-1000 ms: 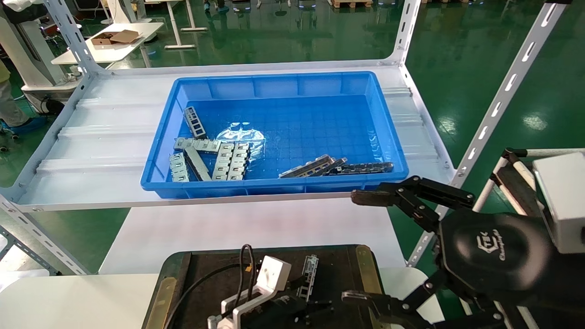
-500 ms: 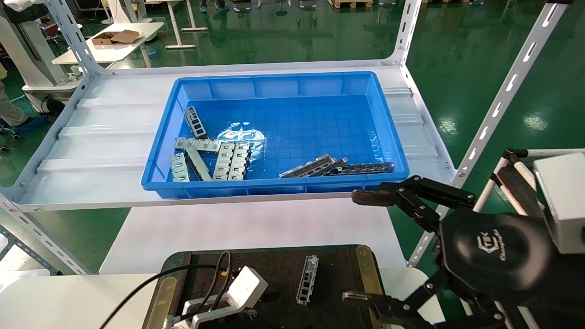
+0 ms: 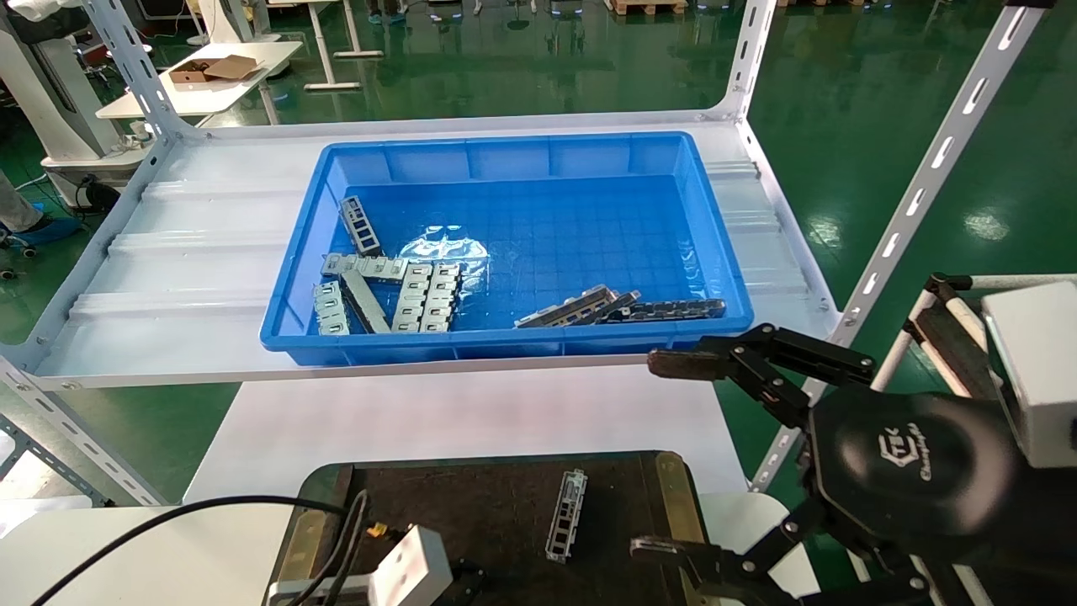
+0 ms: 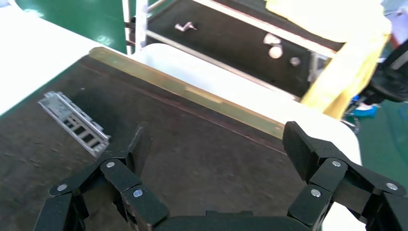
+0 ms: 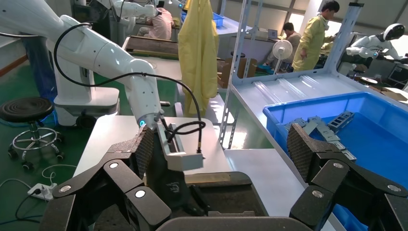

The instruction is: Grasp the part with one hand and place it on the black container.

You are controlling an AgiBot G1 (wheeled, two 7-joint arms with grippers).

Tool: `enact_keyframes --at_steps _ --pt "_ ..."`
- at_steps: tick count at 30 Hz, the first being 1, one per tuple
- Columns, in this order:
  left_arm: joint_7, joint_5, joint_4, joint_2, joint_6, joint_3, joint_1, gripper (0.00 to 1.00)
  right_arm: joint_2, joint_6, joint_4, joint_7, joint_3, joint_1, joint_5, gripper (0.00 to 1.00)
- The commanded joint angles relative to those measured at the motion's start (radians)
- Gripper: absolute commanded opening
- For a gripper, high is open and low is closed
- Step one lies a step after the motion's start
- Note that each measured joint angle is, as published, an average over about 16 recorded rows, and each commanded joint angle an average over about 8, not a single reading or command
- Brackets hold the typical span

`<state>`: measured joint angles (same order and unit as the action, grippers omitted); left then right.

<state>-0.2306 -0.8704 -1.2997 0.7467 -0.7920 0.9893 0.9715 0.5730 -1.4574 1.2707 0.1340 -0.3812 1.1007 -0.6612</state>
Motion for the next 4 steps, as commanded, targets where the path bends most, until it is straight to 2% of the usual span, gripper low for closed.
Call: enact_keyframes --at_steps 1,4 --pt "0.072 0.053 0.027 -0.019 -0.071 -0.032 -0.019 1.0 0.0 0.0 0.0 0.0 0.0 0.0 0.0 1.0" --pt "0.087 0.067 0.036 -0.026 -0.092 -0.04 -0.022 1.0 0.0 0.0 0.0 0.0 0.0 0.0 0.0 1.0"
